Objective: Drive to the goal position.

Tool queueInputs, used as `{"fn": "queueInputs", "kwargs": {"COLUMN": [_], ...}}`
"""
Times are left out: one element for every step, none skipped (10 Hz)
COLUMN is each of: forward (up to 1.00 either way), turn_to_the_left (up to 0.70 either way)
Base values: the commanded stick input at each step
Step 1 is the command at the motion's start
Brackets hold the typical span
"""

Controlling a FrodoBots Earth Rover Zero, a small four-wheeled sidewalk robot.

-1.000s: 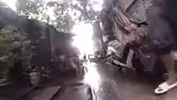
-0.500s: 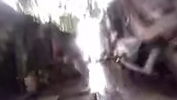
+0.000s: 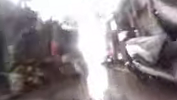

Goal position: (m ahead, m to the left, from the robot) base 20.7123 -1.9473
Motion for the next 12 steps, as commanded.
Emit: {"fn": "queueInputs", "kwargs": {"forward": [0.99, 0.99, 0.99, 0.99, 0.99, 0.99, 0.99, 0.99, 0.99, 0.99, 0.99, 0.99], "turn_to_the_left": [0.00, 0.00, 0.00, 0.00, 0.00, 0.00, 0.00, 0.00, 0.00, 0.00, -0.28, -0.01]}}
